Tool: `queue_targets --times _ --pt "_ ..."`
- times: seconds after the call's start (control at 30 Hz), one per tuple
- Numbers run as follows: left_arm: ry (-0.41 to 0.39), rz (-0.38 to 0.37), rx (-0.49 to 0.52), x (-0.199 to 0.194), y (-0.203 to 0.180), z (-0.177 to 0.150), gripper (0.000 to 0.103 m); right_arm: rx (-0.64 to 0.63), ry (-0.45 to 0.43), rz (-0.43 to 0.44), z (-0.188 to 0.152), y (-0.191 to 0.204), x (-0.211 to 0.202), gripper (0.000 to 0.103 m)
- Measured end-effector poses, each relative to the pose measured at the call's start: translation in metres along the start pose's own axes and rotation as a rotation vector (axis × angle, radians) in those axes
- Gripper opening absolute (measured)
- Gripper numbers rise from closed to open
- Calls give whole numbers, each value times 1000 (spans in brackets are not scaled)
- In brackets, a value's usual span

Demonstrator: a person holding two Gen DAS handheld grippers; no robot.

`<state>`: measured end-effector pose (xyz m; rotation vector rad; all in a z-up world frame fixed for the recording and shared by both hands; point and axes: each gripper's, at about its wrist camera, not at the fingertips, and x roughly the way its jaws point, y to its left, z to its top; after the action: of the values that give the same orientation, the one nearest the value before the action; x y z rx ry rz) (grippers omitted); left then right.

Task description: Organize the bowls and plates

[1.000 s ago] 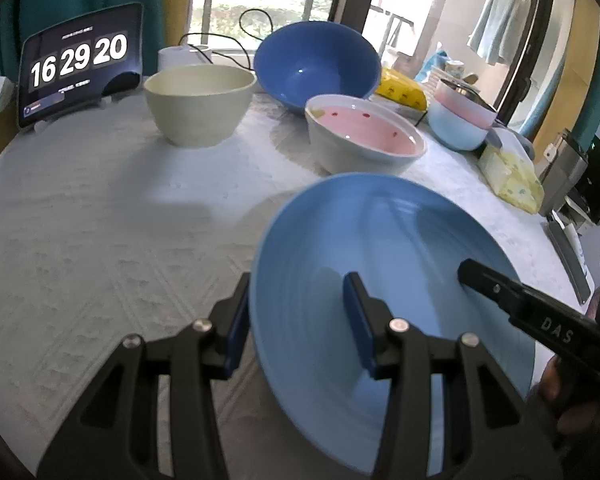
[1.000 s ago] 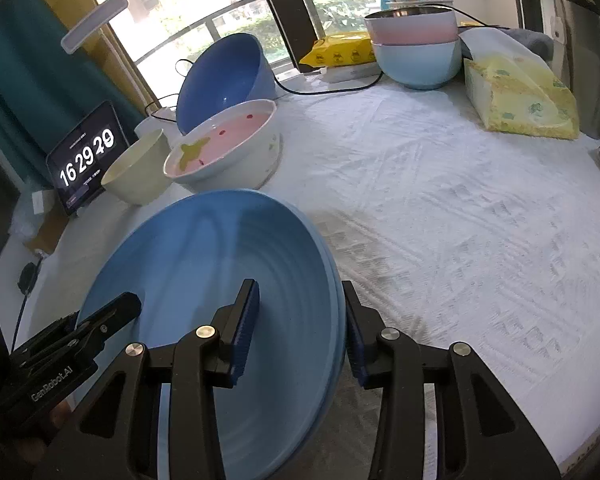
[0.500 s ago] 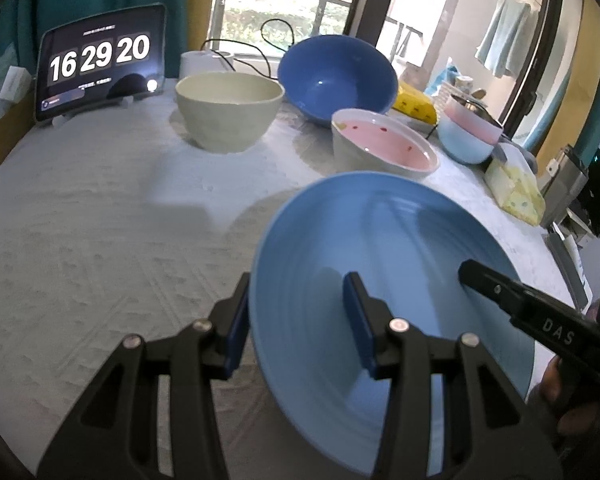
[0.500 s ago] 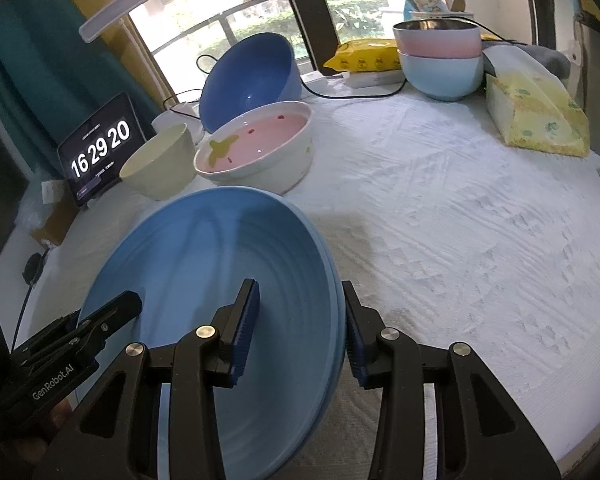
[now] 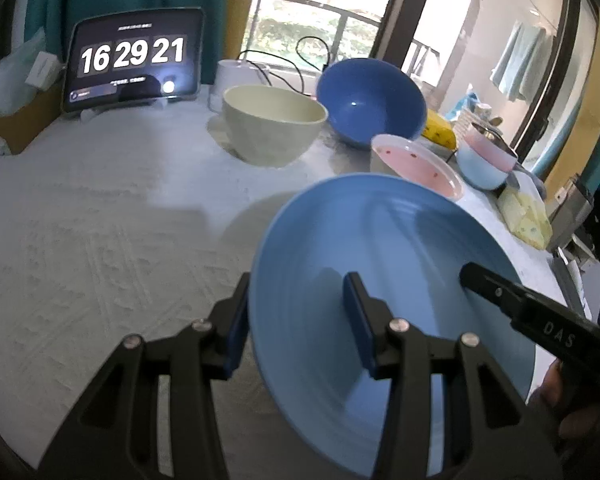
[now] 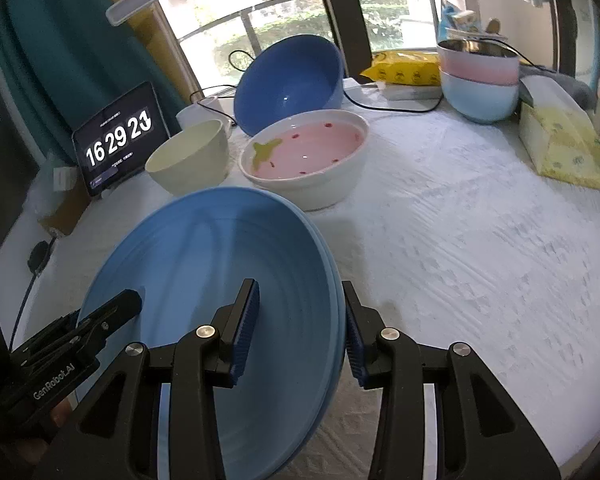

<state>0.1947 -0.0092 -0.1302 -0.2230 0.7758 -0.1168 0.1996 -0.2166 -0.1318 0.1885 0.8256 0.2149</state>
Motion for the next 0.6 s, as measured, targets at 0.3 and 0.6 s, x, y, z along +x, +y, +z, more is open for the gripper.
queue_targets --times 0.3,0.6 --pt "-16 28 -41 -7 30 4 46 -44 15 19 6 31 12 43" --pt "-48 75 -113 -15 71 10 46 -122 36 58 17 77 34 42"
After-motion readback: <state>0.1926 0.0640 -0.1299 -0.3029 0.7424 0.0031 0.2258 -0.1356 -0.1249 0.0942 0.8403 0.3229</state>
